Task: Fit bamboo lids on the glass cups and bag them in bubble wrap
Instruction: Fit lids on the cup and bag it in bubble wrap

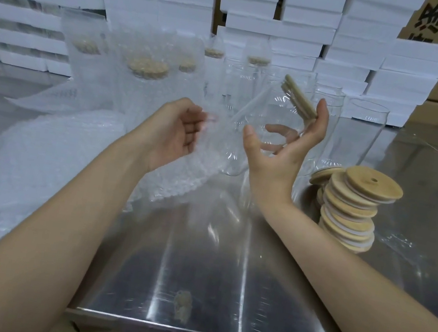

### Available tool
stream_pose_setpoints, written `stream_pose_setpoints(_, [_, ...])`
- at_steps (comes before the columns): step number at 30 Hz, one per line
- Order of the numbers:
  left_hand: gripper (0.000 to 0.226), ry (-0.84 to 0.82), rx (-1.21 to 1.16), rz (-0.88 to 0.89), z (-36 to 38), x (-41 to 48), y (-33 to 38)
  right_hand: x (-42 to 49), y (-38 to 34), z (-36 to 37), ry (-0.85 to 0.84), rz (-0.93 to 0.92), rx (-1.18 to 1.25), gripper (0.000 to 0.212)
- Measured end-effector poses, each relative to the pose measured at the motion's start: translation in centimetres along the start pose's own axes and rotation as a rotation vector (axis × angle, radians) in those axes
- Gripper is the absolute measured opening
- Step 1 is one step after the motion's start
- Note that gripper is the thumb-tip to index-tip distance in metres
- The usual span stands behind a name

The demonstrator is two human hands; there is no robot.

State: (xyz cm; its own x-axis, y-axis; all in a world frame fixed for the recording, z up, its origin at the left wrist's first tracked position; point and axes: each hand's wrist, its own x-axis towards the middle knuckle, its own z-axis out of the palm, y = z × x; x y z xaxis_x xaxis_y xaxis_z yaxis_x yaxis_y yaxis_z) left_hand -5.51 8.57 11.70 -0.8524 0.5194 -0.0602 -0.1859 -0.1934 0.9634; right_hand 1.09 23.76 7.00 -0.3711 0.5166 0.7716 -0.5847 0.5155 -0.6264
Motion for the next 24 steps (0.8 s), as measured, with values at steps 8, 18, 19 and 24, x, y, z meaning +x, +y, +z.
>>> stream_pose_setpoints(8, [0.094,-0.15,1.129,0.565,-0.3,0.4,-2.6,1.1,-0.4,-0.5,0.173,0.022,0.09,0.09])
stream_pose_setpoints(18, [0.074,0.144,1.266,0.978,-0.9,0.8,-3.0,0.7,-1.5,-0.4,0.103,-0.077,0.06,0.091])
stream_pose_setpoints(19, [0.081,0.153,1.307,1.021,-0.9,0.9,-2.9,0.7,-1.6,-0.4,0.105,-0.077,0.071,0.091])
stream_pose_setpoints(24, [0.104,0.036,1.113,0.816,0.1,0.4,-4.1,0.2,-1.9,0.0,0.08,-0.026,0.115,0.088])
